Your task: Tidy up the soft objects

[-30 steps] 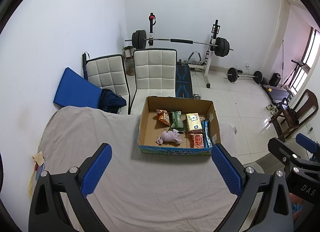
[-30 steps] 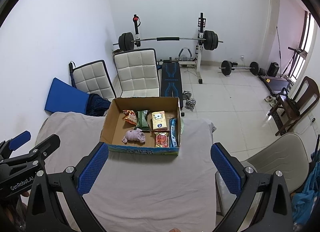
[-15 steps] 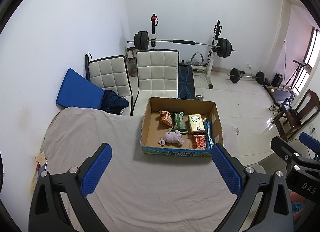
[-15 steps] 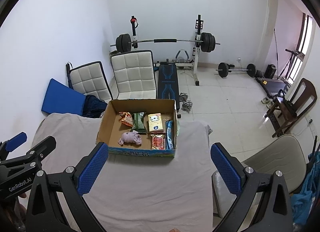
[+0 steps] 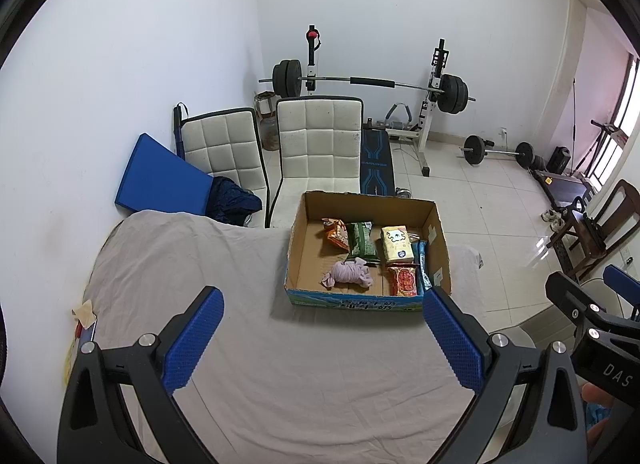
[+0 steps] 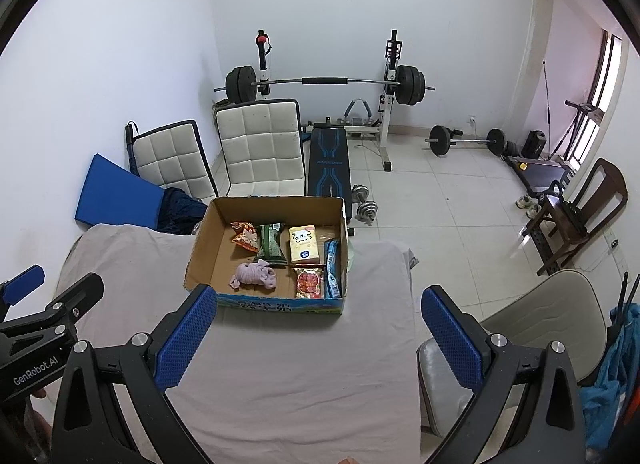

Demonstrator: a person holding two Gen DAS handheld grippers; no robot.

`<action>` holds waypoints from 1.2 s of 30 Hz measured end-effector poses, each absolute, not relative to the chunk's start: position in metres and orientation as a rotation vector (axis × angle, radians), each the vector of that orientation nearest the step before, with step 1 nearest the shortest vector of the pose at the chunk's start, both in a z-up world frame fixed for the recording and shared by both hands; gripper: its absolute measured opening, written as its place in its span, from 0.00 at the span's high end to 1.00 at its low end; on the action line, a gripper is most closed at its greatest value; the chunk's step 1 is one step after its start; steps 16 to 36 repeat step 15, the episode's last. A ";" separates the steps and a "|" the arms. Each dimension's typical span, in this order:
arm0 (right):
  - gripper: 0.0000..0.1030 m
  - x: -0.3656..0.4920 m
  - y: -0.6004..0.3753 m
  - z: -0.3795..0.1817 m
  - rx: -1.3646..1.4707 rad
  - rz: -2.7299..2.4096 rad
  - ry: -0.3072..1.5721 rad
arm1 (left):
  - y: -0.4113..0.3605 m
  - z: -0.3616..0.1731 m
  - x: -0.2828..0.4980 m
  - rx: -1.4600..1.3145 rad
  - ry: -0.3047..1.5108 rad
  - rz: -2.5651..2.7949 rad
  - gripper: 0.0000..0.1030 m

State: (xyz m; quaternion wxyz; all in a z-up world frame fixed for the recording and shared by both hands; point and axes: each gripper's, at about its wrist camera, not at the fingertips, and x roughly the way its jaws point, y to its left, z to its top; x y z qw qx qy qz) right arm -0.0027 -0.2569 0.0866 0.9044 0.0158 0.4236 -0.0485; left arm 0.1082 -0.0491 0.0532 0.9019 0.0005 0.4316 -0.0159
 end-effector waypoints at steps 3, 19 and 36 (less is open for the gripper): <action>0.00 -0.002 -0.257 0.087 0.033 -0.099 0.875 | -0.049 0.054 0.109 0.002 0.892 -0.031 0.01; 0.00 -0.003 -0.258 0.086 0.033 -0.096 0.876 | -0.048 0.054 0.108 -0.001 0.892 -0.030 0.01; 0.00 -0.003 -0.258 0.086 0.033 -0.096 0.876 | -0.048 0.054 0.108 -0.001 0.892 -0.030 0.01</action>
